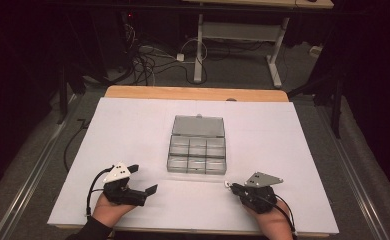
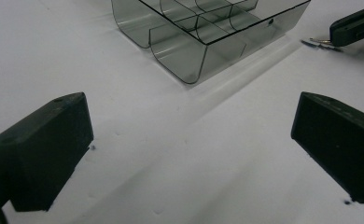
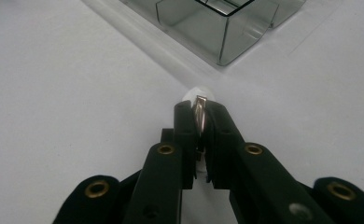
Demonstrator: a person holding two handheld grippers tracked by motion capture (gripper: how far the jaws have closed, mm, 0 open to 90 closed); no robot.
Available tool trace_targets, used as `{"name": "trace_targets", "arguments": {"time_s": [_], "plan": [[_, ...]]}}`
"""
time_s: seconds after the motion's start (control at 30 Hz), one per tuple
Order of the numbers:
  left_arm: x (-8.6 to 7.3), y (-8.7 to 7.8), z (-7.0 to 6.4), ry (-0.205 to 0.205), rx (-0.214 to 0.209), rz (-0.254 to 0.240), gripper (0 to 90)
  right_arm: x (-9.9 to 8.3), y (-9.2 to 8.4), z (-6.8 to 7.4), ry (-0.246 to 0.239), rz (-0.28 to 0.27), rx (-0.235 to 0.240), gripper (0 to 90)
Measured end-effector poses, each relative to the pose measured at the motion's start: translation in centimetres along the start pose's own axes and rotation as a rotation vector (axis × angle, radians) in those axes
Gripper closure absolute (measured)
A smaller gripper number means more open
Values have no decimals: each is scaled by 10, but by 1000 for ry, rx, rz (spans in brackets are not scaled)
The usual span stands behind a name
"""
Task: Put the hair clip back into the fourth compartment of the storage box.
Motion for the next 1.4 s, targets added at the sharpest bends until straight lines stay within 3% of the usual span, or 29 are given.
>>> {"name": "trace_targets", "arguments": {"time_s": [0.7, 1.4], "plan": [[0, 0, 0, 2, 0, 0, 0, 6, 1, 10, -32, -22, 45, 858], [0, -1, 1, -2, 2, -5, 0, 22, 16, 28, -69, -30, 92, 858]]}}
Point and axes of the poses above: each handheld gripper's, and its own axes: y roughly forward along the jaws, x roughly out of its top, z roughly to its left, the point moved 4 cm from there along y, roughly forward along the jaws, and after that the axes turned 6 degrees about -y, right-handed, at the moved point
